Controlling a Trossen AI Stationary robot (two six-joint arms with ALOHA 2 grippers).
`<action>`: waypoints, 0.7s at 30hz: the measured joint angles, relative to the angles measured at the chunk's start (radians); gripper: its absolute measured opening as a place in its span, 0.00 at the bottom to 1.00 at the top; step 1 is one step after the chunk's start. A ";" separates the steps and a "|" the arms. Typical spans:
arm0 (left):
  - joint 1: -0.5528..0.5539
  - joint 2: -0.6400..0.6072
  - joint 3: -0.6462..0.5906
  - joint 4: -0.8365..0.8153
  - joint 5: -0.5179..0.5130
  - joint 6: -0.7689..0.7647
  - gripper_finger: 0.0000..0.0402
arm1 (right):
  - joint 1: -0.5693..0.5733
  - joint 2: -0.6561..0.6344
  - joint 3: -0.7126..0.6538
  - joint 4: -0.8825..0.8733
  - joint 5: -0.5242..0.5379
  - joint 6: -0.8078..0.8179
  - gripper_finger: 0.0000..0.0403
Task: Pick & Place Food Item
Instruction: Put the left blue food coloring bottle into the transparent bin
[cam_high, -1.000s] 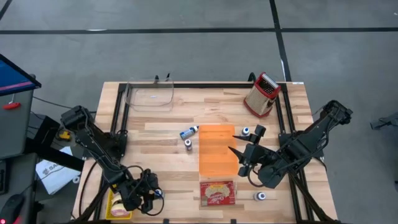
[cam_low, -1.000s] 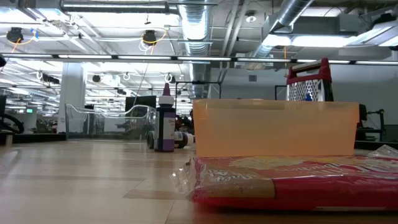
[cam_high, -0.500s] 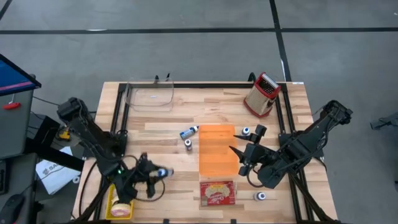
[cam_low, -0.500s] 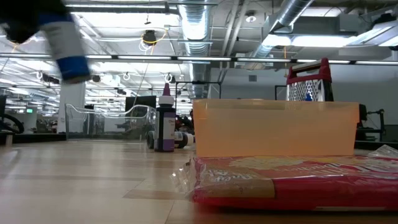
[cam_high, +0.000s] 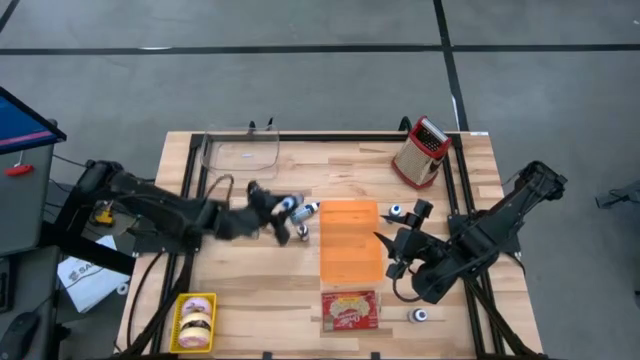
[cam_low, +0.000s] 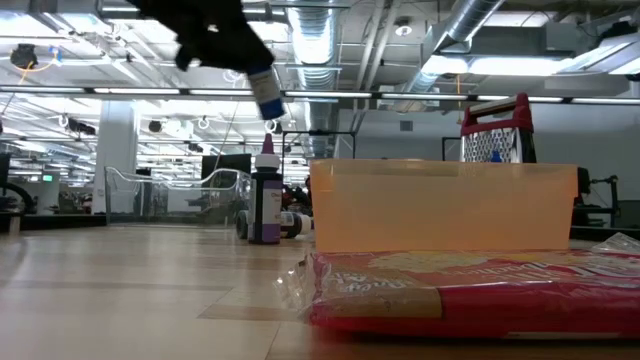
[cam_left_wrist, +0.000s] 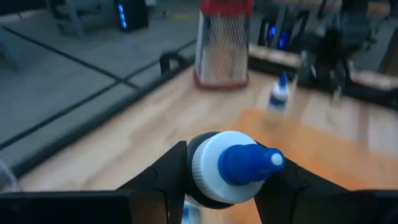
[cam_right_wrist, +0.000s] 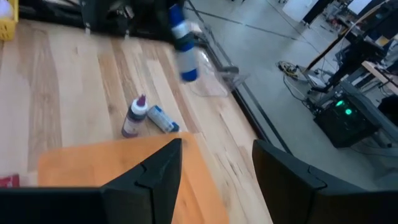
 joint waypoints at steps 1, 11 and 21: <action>0.040 -0.007 0.000 0.037 0.022 0.029 0.34 | 0.000 0.000 -0.008 -0.011 -0.001 0.018 0.47; 0.462 -0.175 0.000 0.077 0.230 0.098 0.34 | 0.007 0.000 -0.088 -0.070 -0.030 0.158 0.47; 0.623 -0.143 0.000 0.030 0.619 0.071 0.34 | 0.006 0.000 -0.200 -0.075 -0.084 0.300 0.47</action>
